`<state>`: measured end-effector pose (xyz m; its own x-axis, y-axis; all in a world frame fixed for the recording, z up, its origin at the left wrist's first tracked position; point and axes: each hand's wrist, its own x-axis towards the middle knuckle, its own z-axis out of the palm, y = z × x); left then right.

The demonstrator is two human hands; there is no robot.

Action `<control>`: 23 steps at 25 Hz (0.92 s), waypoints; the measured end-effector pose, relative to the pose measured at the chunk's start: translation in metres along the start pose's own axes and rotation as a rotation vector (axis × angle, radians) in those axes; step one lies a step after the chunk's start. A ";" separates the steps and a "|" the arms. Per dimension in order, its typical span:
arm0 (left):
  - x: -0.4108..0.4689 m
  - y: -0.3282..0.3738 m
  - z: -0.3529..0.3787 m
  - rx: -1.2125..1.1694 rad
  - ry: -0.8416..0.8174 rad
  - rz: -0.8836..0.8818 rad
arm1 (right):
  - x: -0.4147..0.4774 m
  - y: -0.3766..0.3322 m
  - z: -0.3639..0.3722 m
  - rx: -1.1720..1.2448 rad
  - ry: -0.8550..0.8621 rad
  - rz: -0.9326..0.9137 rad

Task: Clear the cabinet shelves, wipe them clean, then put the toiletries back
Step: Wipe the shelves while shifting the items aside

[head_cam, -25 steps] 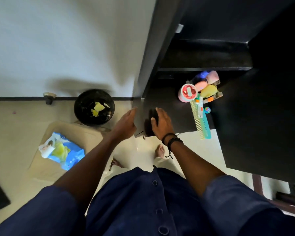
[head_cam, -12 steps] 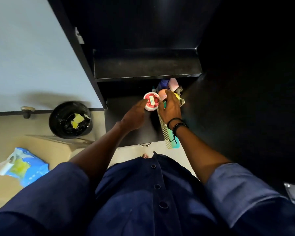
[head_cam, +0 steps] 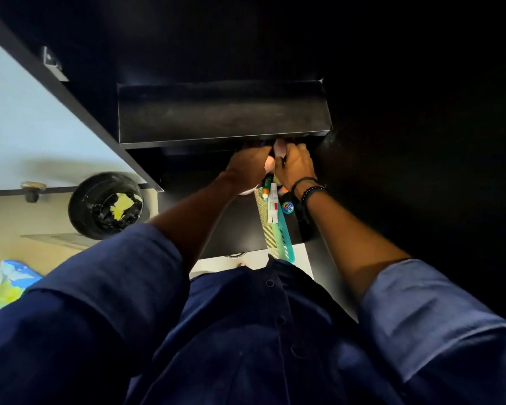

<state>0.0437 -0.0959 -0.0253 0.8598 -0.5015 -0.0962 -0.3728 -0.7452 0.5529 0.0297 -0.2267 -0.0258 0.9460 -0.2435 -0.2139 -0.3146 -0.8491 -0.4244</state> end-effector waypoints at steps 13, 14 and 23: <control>0.026 -0.015 -0.001 0.331 -0.161 -0.077 | 0.015 -0.003 -0.006 -0.284 -0.024 -0.143; 0.021 -0.015 -0.002 0.267 -0.115 -0.068 | 0.012 -0.003 -0.006 -0.338 -0.019 -0.191; -0.029 -0.046 -0.038 0.145 0.220 0.064 | -0.016 -0.034 -0.001 -0.604 0.051 -0.504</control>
<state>0.0492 -0.0306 -0.0163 0.8820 -0.4539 0.1263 -0.4615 -0.7783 0.4258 0.0254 -0.1946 -0.0066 0.9703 0.2296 -0.0759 0.2363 -0.9670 0.0954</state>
